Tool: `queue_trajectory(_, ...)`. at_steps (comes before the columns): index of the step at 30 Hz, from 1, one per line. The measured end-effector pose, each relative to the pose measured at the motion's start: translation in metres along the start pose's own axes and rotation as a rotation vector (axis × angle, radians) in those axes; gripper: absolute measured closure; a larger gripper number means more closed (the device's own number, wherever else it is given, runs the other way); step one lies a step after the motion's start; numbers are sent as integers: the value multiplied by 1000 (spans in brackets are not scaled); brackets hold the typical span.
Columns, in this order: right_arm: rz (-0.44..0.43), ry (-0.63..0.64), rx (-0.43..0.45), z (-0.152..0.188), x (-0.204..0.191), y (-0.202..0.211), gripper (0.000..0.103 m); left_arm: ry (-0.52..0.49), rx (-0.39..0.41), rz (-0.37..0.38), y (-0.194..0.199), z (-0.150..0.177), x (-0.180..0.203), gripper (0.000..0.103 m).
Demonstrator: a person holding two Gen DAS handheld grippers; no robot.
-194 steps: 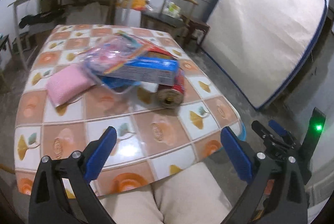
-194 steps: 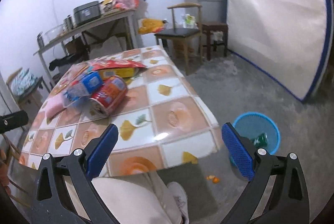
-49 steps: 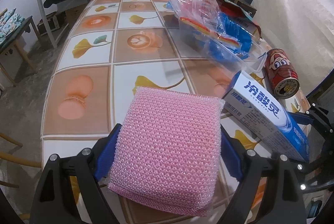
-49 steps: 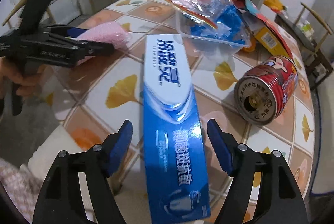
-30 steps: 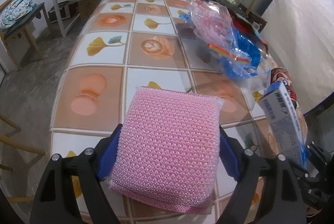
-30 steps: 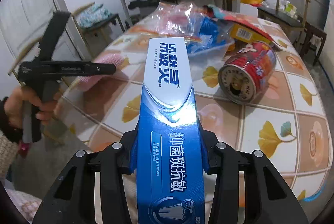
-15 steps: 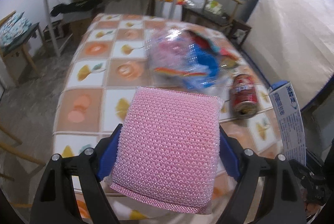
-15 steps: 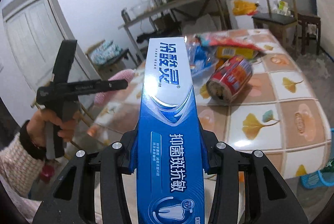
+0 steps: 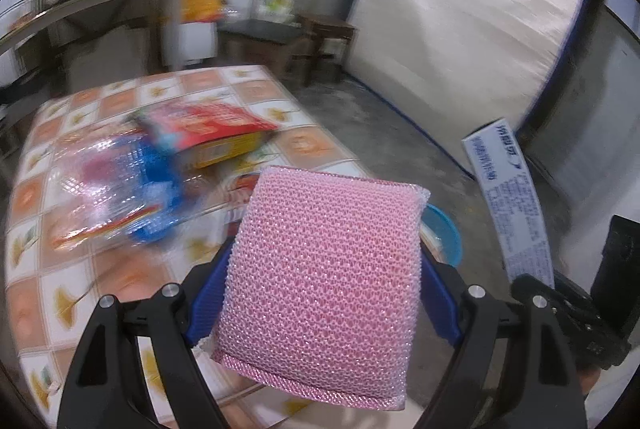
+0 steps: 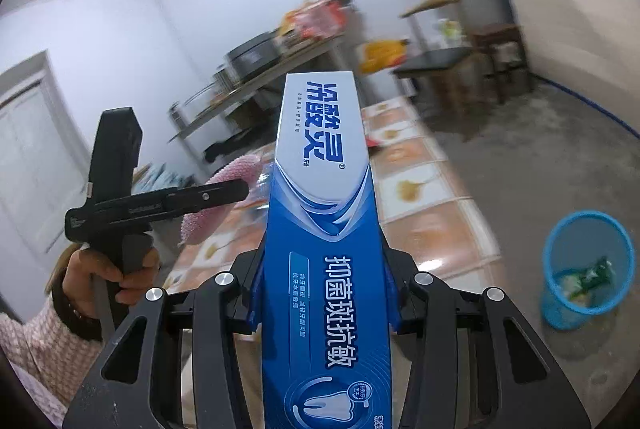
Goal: Collect trash
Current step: 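Carry the pink sponge and toothpaste box over the blue wastebasket, then open both grippers to drop sponge and toothpaste box into the wastebasket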
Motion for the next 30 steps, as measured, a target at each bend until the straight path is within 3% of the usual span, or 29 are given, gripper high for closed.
queue_trajectory(5,104,-93,27,1,53,25,61,-86,-66,92,-49,-10,63,22)
queue_trajectory(13,269,-226,36,17,124,54,61,-140,-228,217,-135,-6,144,22)
queue_trajectory(21,458,-422,-35,72,215,76,61,-162,-376,261,-213,7,199,22)
queue_trajectory(25,487,-574,-73,100,259,77,61,-150,-487,273,-262,21,229,21)
queue_trajectory(30,459,-718,-115,123,296,68,61,-141,-590,237,-317,41,254,21)
Point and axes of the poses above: each gripper's, at about its wrist camera, not at the fingertips, and y roughly against the way its jaws point, x to its right, z to its underside, the point moved 9 cm from there along -y, roughly the way its jaws point, and after that the axes turned 7 degrees about y, right-handed, at the moved point
